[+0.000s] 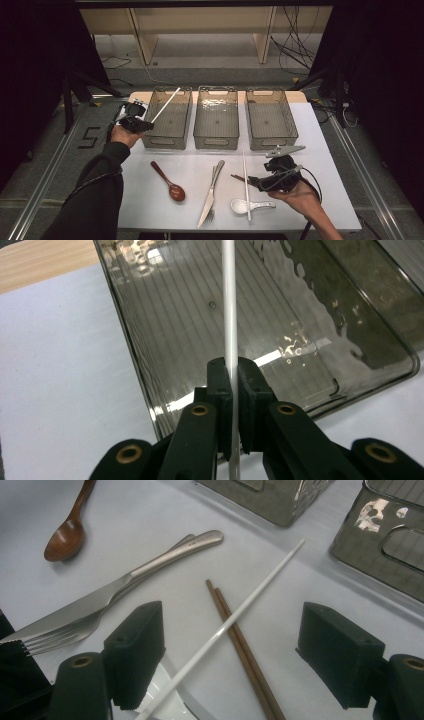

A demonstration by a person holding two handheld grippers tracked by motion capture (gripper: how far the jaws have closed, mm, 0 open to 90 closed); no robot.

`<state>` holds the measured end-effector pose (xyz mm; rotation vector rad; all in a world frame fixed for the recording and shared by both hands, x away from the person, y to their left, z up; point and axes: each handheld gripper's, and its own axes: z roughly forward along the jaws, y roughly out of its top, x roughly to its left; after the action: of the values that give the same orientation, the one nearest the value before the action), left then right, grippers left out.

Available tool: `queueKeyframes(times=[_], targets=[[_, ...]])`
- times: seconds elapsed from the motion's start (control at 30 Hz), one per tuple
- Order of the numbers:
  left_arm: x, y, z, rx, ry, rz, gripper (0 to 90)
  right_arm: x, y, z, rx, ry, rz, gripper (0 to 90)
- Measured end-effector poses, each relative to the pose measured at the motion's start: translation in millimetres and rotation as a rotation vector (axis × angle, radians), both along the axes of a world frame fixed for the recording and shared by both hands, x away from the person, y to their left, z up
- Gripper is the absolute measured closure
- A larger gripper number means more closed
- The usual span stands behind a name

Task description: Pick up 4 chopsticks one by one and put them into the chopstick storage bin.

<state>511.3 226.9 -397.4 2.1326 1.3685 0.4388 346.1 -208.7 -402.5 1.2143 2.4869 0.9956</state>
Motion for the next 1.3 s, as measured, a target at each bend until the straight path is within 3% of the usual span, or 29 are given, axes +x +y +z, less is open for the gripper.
queueKeyframes(times=[0.47, 0.6, 0.63, 0.7, 0.8, 0.9, 1.03, 1.3], targets=[[17.6, -2.2, -5.9, 0.023, 0.034, -0.006, 85.3, -0.1, 0.1, 0.3, 0.004, 0.003, 0.008, 27.5], [19.6, -3.2, -8.5, 0.028, 0.016, 0.003, 84.2, -0.6, 0.3, 0.6, 0.007, 0.001, 0.009, 27.5], [20.1, -3.7, -8.2, 0.021, 0.013, 0.008, 79.5, -0.5, 0.2, 0.6, 0.007, 0.002, 0.011, 27.5], [19.7, -5.3, -5.8, 0.034, -0.003, 0.019, 61.8, -0.4, 0.1, 0.2, 0.006, 0.001, 0.01, 27.5], [17.2, -6.6, -0.8, 0.031, -0.019, 0.04, 50.0, -0.7, 0.4, 0.3, 0.005, 0.003, 0.012, 27.6], [10.8, -8.5, 6.0, 0.022, -0.029, 0.015, 44.4, -1.0, 0.9, 0.5, 0.003, 0.002, 0.012, 27.6], [-1.9, -12.3, 18.1, -0.043, -0.033, 0.004, 35.2, -0.5, 1.2, -0.5, -0.003, 0.007, 0.004, 27.6], [-45.9, -25.6, 30.5, -0.102, -0.062, -0.076, 24.3, 1.7, 6.1, -6.9, -0.045, 0.042, -0.025, 28.3]])
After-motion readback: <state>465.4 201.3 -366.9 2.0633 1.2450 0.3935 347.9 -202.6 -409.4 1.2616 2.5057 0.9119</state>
